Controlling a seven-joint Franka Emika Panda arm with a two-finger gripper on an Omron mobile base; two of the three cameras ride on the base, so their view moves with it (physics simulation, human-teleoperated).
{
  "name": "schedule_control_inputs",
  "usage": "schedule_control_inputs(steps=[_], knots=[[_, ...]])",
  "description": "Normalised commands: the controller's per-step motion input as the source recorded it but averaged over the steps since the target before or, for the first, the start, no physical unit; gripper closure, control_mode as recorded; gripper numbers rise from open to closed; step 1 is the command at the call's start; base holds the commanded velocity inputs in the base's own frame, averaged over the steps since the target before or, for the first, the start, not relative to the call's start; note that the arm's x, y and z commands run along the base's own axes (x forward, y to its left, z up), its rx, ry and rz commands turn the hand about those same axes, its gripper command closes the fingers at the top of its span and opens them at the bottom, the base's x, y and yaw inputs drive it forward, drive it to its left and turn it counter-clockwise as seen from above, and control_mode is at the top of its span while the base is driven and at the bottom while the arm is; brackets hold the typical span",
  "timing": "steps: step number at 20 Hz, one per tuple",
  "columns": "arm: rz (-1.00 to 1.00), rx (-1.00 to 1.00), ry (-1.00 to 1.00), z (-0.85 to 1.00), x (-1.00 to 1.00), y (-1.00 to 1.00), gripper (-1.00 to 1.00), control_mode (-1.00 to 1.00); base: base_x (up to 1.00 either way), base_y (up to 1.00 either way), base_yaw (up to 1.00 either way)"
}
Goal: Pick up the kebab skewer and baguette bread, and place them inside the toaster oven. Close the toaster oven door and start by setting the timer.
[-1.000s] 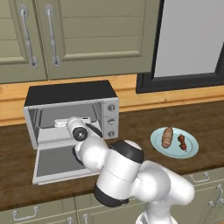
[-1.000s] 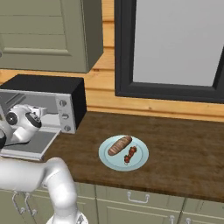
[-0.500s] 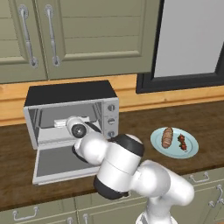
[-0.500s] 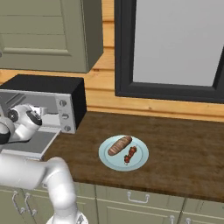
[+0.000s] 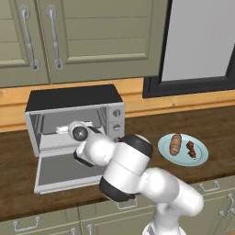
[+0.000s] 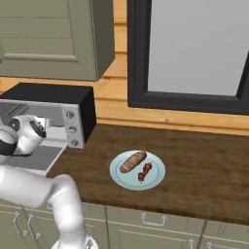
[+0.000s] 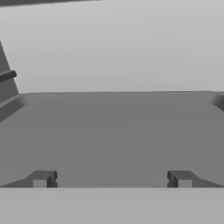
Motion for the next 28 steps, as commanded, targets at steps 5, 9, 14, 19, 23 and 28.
schedule_control_inputs(steps=[5,9,14,19,23,28], knots=[[0.00,-0.01,0.19,-0.39,-0.18,0.00,-1.00,-1.00,0.00,0.00,0.00],[0.00,-0.02,0.21,-0.51,-0.49,0.00,-1.00,-1.00,0.00,0.00,0.00],[0.00,-0.03,0.21,-0.53,-0.65,0.00,-1.00,-1.00,0.00,0.00,0.00],[0.00,-0.03,0.28,-0.45,-0.76,0.00,-1.00,-1.00,0.00,0.00,0.00],[0.00,-0.04,0.25,-0.67,-0.99,0.00,-1.00,-1.00,0.00,0.00,0.00],[0.00,-0.04,0.25,-0.63,-1.00,-0.01,-1.00,-1.00,0.00,0.00,0.00]])
